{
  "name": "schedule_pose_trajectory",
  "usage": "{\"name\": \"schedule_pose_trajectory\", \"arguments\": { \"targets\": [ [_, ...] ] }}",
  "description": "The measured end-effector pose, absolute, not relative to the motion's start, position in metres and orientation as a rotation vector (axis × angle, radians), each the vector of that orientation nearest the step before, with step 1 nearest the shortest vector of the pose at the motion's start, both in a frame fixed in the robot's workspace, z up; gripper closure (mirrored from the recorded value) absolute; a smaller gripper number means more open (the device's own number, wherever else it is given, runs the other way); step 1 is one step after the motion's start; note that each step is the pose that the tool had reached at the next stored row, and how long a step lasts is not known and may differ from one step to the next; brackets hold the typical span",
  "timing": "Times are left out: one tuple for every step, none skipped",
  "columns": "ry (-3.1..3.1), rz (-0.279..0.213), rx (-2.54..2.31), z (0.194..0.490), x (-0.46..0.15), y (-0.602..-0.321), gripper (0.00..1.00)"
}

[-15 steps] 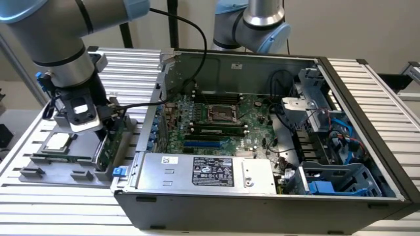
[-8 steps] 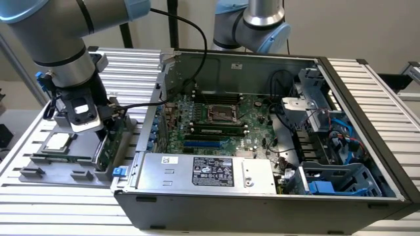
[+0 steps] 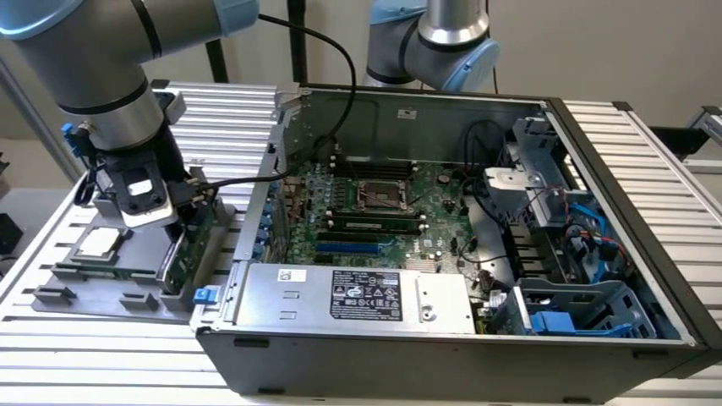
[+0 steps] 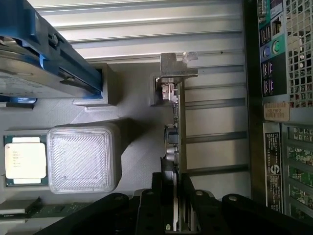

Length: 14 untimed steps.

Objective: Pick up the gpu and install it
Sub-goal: 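Pick up the gpu and move the gpu toward the slot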

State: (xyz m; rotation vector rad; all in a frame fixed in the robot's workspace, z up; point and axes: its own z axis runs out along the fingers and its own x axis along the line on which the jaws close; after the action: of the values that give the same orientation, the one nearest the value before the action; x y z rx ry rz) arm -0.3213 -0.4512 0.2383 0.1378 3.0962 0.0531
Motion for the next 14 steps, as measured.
{"name": "schedule_pose_trajectory", "arguments": {
  "targets": [
    [3.096, 0.053, 0.137, 0.2383, -0.3213, -0.4512, 1.00],
    [3.096, 0.053, 0.132, 0.2382, -0.3213, -0.4512, 1.00],
    [3.097, 0.053, 0.121, 0.2382, -0.3213, -0.4512, 1.00],
    [3.098, 0.054, 0.106, 0.2382, -0.3213, -0.4512, 1.00],
    [3.098, 0.054, 0.086, 0.2382, -0.3213, -0.4512, 1.00],
    [3.099, 0.055, 0.066, 0.2381, -0.3213, -0.4512, 1.00],
    [3.100, 0.055, 0.047, 0.2382, -0.3213, -0.4512, 1.00],
    [3.100, 0.055, 0.028, 0.2382, -0.3214, -0.4512, 1.00],
    [3.101, 0.056, 0.011, 0.2382, -0.3214, -0.4512, 1.00],
    [3.101, 0.056, -0.006, 0.2382, -0.3213, -0.4512, 1.00],
    [3.101, 0.056, -0.023, 0.2382, -0.3213, -0.4512, 1.00],
    [3.101, 0.057, -0.036, 0.2382, -0.3213, -0.4512, 1.00],
    [3.101, 0.057, -0.041, 0.2382, -0.3213, -0.4513, 1.00],
    [3.101, 0.057, -0.041, 0.2382, -0.3212, -0.4513, 1.00]
  ]
}}
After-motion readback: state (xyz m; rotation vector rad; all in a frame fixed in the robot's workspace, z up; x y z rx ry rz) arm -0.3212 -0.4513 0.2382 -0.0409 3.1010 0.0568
